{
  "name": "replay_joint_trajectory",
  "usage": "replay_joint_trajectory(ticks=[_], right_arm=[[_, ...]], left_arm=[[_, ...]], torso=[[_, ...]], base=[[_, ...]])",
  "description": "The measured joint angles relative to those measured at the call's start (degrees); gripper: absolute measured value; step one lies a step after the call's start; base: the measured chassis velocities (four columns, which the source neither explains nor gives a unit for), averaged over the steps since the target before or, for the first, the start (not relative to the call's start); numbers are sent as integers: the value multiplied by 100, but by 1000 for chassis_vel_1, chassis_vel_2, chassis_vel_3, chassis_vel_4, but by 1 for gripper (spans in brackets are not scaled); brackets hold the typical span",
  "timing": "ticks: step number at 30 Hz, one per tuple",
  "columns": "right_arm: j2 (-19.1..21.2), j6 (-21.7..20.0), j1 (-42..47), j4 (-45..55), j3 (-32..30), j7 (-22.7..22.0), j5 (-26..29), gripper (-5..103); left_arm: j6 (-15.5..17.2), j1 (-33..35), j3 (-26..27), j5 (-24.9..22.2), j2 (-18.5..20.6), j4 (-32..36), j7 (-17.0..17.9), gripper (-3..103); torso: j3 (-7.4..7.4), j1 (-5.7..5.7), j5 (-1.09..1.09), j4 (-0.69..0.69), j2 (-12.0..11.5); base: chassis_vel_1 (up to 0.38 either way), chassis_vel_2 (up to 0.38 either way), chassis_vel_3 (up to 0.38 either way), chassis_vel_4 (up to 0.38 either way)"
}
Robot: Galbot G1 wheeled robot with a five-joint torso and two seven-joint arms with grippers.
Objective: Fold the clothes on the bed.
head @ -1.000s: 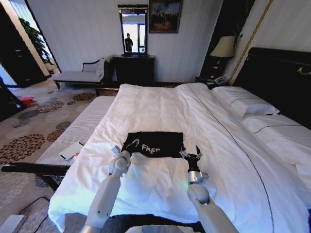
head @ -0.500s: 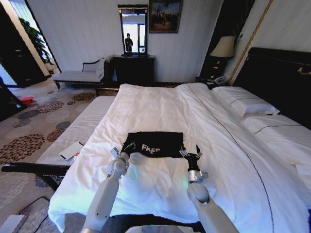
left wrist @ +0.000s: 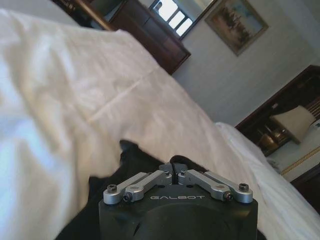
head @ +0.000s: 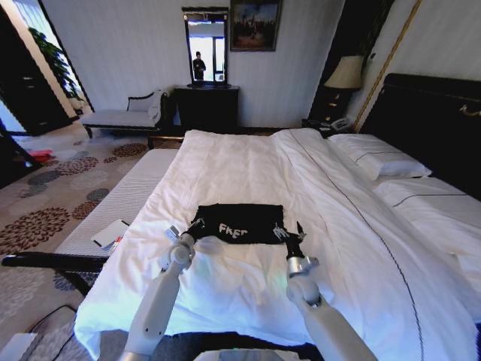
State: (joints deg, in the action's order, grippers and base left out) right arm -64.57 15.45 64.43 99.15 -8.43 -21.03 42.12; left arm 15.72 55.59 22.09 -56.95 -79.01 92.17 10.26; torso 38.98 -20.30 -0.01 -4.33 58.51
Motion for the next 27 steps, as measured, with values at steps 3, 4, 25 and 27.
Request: replay_joint_trajectory(ticks=[3, 4, 25, 27], right_arm=[[98, -223, -244, 55, 227, -239, 392, 100], [134, -312, -385, 52, 348, -378, 560, 100], [421, -311, -1306, -702, 1470, -732, 939, 100], [502, -312, -1338, -645, 1542, -756, 1065, 100]], left_arm=[[-4, -2, 33, -6, 41, 68, -3, 0], [-6, -2, 48, -9, 65, 85, -3, 0], [-73, -493, 75, -163, 36, 238, -15, 0], [-74, -540, 28, -160, 18, 251, -15, 0]], torso=[[0, 0, 1, 0, 0], [0, 0, 1, 0, 0], [0, 0, 2, 1, 0], [0, 0, 1, 1, -1]], base=[[0, 0, 0, 0], [0, 0, 0, 0], [0, 0, 0, 0], [0, 0, 0, 0]])
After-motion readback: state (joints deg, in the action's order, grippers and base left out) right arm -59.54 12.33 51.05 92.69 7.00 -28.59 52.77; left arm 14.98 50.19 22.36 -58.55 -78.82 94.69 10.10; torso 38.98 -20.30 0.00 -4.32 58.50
